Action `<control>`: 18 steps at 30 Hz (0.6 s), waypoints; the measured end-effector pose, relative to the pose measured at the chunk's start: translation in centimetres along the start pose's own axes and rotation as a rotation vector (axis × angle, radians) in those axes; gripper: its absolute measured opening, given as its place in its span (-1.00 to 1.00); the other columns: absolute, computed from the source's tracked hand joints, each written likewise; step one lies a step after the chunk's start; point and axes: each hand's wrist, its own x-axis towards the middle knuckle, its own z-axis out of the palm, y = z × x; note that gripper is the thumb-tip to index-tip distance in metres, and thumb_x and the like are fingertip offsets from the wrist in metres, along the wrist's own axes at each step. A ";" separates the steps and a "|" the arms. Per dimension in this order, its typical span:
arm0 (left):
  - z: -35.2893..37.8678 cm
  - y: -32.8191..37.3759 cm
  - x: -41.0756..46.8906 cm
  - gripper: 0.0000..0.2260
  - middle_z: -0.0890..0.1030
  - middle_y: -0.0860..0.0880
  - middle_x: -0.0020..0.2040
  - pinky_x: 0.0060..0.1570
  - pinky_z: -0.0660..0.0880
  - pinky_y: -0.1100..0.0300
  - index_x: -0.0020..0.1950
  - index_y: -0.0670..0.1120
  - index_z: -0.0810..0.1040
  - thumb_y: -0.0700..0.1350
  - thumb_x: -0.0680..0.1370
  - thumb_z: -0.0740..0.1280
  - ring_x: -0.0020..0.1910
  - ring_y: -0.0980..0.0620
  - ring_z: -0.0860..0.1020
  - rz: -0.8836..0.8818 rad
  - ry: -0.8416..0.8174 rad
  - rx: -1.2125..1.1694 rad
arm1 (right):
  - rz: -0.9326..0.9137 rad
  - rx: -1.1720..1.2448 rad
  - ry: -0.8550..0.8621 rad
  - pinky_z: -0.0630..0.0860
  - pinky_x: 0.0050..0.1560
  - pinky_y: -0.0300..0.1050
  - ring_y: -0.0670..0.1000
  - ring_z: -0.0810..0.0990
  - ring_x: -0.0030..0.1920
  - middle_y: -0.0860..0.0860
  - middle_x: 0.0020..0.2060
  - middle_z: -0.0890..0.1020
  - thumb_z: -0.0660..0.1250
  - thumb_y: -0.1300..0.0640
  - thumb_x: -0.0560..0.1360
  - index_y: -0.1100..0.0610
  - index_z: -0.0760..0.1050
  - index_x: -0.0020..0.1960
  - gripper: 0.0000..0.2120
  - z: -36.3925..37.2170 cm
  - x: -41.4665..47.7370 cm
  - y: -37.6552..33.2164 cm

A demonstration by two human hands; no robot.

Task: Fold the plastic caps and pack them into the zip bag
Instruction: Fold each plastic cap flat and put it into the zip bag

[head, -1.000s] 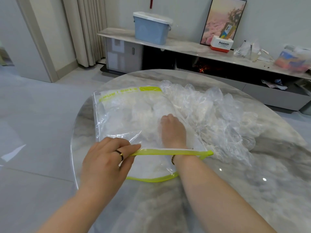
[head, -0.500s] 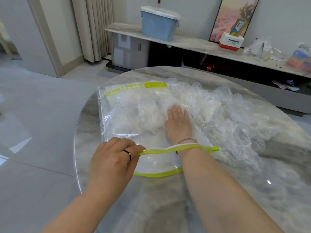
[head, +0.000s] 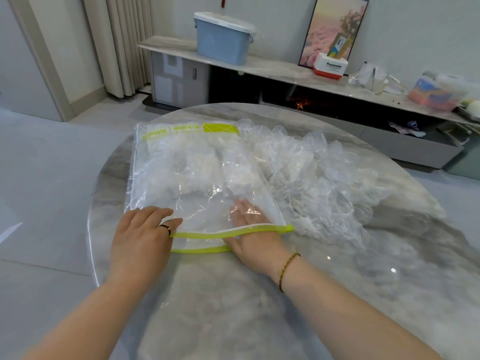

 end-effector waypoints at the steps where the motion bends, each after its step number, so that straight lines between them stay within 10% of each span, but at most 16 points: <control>1: 0.3 -0.2 -0.1 -0.64 0.67 -0.14 -0.19 -0.03 0.25 0.06 -0.26 -0.16 0.69 -0.17 0.37 0.09 -0.06 -0.07 0.43 -0.002 -0.013 0.019 | -0.123 0.048 0.021 0.31 0.32 -0.18 0.08 0.52 0.22 0.16 0.21 0.54 0.09 0.02 0.56 0.26 0.49 0.23 -0.58 -0.3 -1.3 0.2; 5: 0.8 -0.9 -0.2 -0.77 0.67 -0.17 -0.16 0.28 0.13 0.11 -0.25 -0.16 0.69 -0.28 0.29 0.24 0.04 -0.11 0.42 -0.023 -0.101 0.100 | -0.108 0.104 0.360 0.37 -0.22 -0.20 -0.01 0.43 -0.23 0.05 -0.36 0.60 0.15 0.15 0.48 0.11 0.46 -0.12 -0.88 -1.7 -6.1 3.4; 10: 0.8 0.7 -0.5 -0.59 0.66 -0.16 -0.04 0.40 -0.23 0.26 -0.06 -0.18 0.67 -0.20 0.20 0.18 0.11 -0.19 0.54 -0.027 -0.226 0.089 | 0.338 -0.179 0.142 0.54 -0.04 -0.06 0.14 0.59 -0.01 0.14 0.00 0.62 0.57 0.12 0.13 0.20 0.53 0.10 -0.43 -1.7 -6.7 8.1; 13: 0.0 3.1 -0.2 -0.45 0.62 -0.16 0.09 0.41 -0.17 0.20 0.12 -0.11 0.57 -0.06 0.22 0.05 0.22 -0.09 0.34 0.106 -0.264 -0.061 | 0.391 -0.164 0.021 0.08 0.40 -0.04 0.08 0.15 0.45 0.10 0.47 0.14 0.23 0.10 0.53 0.14 0.19 0.45 -0.48 -2.5 -5.2 9.1; 15: -0.3 4.6 -0.3 -0.48 0.61 -0.14 0.12 0.41 -0.12 0.17 0.17 -0.06 0.45 -0.05 0.24 0.07 0.23 -0.08 0.33 0.193 -0.264 -0.145 | 0.361 -0.169 0.001 -0.09 0.40 -0.11 0.03 0.07 0.46 0.02 0.46 0.18 0.09 0.13 0.59 0.12 0.30 0.38 -0.64 -2.7 -4.4 9.8; 18: -0.5 6.3 -0.6 -0.61 0.61 -0.11 0.12 0.39 -0.05 0.19 0.21 -0.05 0.38 -0.03 0.40 0.10 0.23 -0.04 0.34 0.240 -0.295 -0.217 | 0.495 -0.055 0.246 0.17 0.32 -0.03 0.19 0.43 0.29 0.14 0.11 0.60 0.16 0.19 0.53 0.26 0.60 0.00 -0.74 -3.3 -4.1 9.8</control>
